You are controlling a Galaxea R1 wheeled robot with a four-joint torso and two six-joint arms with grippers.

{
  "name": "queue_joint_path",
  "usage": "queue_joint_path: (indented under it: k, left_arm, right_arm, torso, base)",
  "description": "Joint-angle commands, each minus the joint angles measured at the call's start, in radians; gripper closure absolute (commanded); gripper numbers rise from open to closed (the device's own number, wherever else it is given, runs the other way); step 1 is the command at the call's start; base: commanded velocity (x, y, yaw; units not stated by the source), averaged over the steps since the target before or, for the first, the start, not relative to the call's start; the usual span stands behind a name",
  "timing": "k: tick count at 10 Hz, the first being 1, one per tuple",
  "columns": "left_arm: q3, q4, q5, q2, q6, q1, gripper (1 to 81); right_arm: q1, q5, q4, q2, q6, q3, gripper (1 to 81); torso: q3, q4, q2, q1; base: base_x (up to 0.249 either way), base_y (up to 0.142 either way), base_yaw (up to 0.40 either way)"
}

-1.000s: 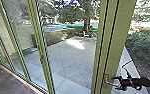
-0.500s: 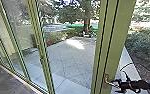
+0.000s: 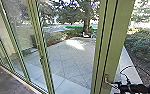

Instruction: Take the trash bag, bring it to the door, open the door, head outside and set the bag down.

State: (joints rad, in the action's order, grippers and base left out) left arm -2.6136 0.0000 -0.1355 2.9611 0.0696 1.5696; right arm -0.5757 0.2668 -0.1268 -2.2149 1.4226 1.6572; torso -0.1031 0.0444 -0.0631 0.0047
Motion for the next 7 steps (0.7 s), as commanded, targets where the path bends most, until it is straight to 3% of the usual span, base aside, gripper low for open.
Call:
queue_joint_path:
  k: [1, 6, 7]
  left_arm:
    - [-0.014, 0.0, 0.059, 0.004, -0.002, -0.03, 81.1]
    - [-0.014, 0.003, 0.06, 0.006, -0.002, -0.03, 81.1]
    - [-0.014, 0.003, 0.06, 0.004, -0.002, -0.03, 81.1]
  right_arm:
    - [0.023, 0.1, -0.022, -0.074, 0.035, 0.022, 1.0]
    - [-0.054, 0.083, 0.018, -0.154, 0.033, 0.088, 1.0]
    - [-0.074, 0.042, 0.033, -0.157, 0.033, 0.082, 1.0]
  torso:
    - [0.0, 0.0, 0.0, 0.0]
    - [0.0, 0.0, 0.0, 0.0]
    - [0.0, 0.0, 0.0, 0.0]
  base:
    - [0.0, 0.0, 0.0]
    - [0.0, 0.0, 0.0]
    - [0.0, 0.0, 0.0]
